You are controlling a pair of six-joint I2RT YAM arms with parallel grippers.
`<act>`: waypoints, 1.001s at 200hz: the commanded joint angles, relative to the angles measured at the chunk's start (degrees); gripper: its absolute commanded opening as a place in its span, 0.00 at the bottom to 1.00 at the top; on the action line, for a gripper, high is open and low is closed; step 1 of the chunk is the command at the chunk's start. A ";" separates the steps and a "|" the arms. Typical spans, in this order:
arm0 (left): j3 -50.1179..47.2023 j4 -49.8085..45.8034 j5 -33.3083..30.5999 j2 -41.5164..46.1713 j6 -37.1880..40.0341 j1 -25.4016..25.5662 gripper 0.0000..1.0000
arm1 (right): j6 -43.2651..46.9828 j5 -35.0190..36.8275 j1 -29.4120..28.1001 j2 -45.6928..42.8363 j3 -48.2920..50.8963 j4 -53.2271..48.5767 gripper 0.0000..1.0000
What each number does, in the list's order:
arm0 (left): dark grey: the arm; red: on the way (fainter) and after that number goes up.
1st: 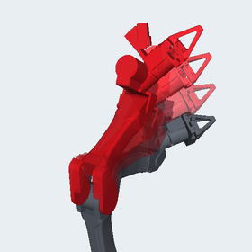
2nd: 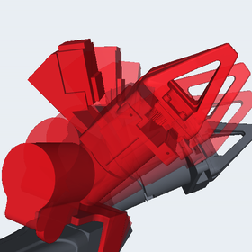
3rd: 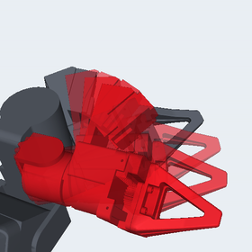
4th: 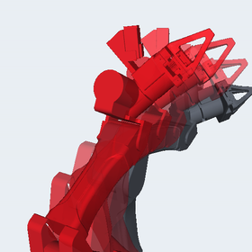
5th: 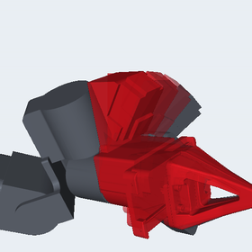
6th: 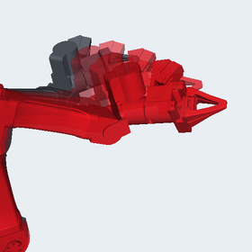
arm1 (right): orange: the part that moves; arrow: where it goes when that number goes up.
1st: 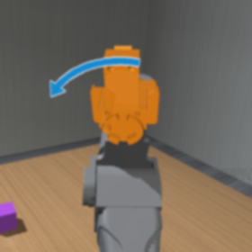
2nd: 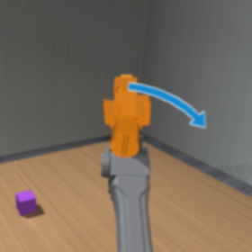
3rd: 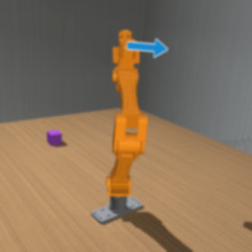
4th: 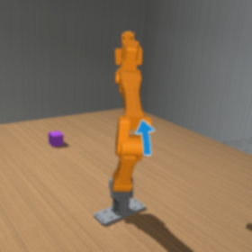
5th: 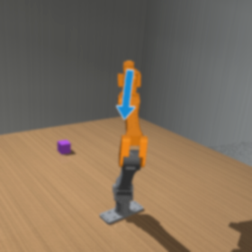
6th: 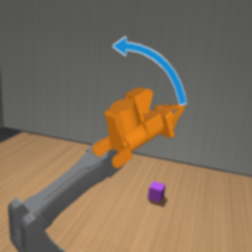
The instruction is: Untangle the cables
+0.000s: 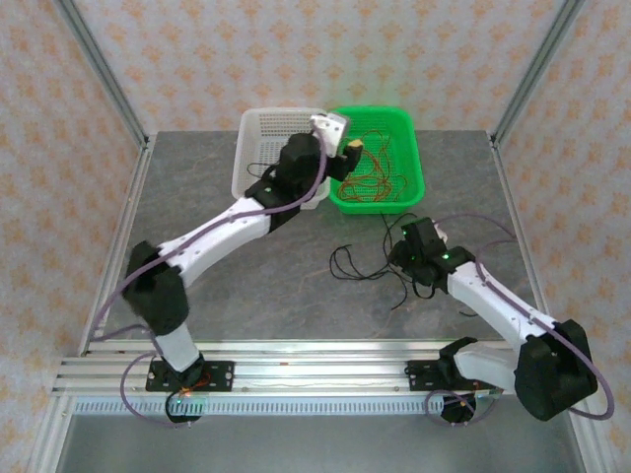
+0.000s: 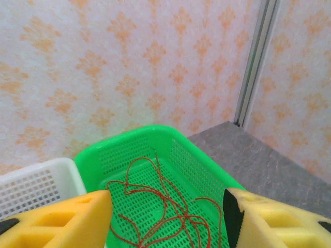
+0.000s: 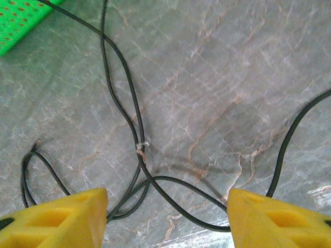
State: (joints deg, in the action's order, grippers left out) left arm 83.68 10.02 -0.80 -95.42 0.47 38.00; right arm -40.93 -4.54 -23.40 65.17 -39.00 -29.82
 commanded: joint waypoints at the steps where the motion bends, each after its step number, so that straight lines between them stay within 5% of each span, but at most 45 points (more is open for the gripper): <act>1: -7.68 1.72 -0.88 4.65 -5.80 -0.12 0.60 | -4.97 -3.90 0.50 -0.04 1.56 -0.72 0.62; 88: -27.11 4.39 2.73 17.59 -12.60 -0.14 0.59 | -17.22 -12.42 2.83 4.14 4.56 -2.44 0.65; 200: -34.43 7.22 3.52 23.31 -11.37 -0.12 0.59 | -24.64 -2.06 5.38 7.85 1.03 2.31 0.65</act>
State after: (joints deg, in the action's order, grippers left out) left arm 50.09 14.72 1.56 -74.15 -10.92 38.00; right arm -62.87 -10.15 -18.74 71.20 -37.32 -29.15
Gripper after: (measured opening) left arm 0.591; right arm 0.647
